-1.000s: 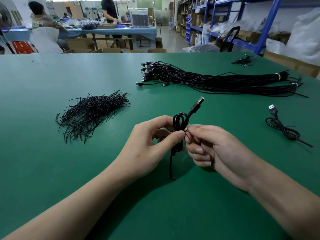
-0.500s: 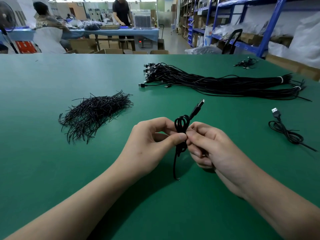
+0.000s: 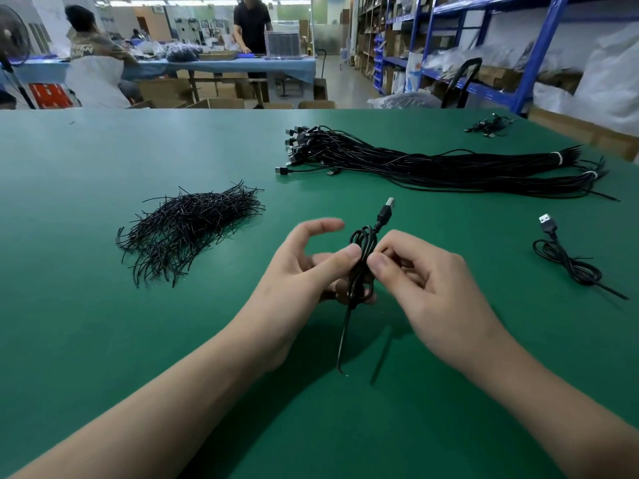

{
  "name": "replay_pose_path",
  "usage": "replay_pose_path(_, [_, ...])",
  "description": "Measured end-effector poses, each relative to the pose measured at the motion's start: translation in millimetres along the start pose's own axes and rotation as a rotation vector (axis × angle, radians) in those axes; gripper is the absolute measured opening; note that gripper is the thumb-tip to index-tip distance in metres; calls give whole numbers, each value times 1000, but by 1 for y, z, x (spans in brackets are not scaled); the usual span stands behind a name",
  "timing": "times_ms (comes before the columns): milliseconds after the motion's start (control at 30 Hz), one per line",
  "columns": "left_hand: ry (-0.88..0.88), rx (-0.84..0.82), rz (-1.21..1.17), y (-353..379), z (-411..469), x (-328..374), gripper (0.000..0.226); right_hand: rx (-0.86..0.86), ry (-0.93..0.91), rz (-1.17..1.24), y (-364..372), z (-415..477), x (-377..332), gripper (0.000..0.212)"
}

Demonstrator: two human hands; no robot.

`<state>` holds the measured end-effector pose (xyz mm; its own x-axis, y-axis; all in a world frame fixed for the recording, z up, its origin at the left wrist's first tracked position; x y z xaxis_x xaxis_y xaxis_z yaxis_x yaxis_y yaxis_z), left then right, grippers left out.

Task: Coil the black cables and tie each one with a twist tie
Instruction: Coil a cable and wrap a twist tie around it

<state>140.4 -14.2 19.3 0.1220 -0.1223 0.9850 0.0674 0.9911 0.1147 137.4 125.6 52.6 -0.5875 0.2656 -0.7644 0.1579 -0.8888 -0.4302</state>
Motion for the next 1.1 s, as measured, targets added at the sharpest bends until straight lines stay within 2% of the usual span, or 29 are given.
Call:
replay_pose_path(67, [139,6,113,-3,0,10,40,13,172,293,-1,1,15,32])
replay_pose_path(133, [270,-16,383,-1,-2,20,42,12,363,530,2,-1,29,31])
replay_pose_path(200, [339,-1,624,1,-3,23,38,-46,490,656,8,-6,35,26])
replay_pose_path(300, [424,88,783,-2,-5,32,24,-149,521,713,19,-9,33,24])
replay_pose_path(400, [441,139,814,-7,-6,36,7,-152,435,627,18,-5,26,26])
replay_pose_path(467, [401,108,780,-6,-4,32,8,-128,327,504,11,-2,21,28])
replay_pose_path(633, [178,-81,422,5,-2,14,24,-72,11,-26,-4,2,-1,27])
replay_pose_path(733, [76,-112,232,8,-3,8,22,-43,-48,-118,-6,2,-6,26])
replay_pose_path(800, [86,-80,135,6,-2,8,21,-51,43,54,-4,4,4,28])
replay_pose_path(867, [174,-66,137,3,-1,14,20,-42,203,393,-3,4,19,32])
replay_pose_path(900, [233,-73,187,3,-2,17,26,-41,293,536,-2,2,25,32])
replay_pose_path(1000, [396,-75,537,7,-5,25,36,-107,506,742,9,-5,36,26])
replay_pose_path(1100, [534,34,816,6,-9,33,30,-176,595,793,21,-11,38,27])
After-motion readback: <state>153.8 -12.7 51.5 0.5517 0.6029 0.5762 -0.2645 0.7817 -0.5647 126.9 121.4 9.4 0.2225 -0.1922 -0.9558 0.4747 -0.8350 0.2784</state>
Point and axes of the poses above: each hand's wrist, its own z-axis towards the middle knuckle, its own y-axis out of the palm, x = y × z, the point moved 8 cm from there along z, towards the middle knuckle, and after that the axes turned 5 degrees about z, right-handed, at the moved point
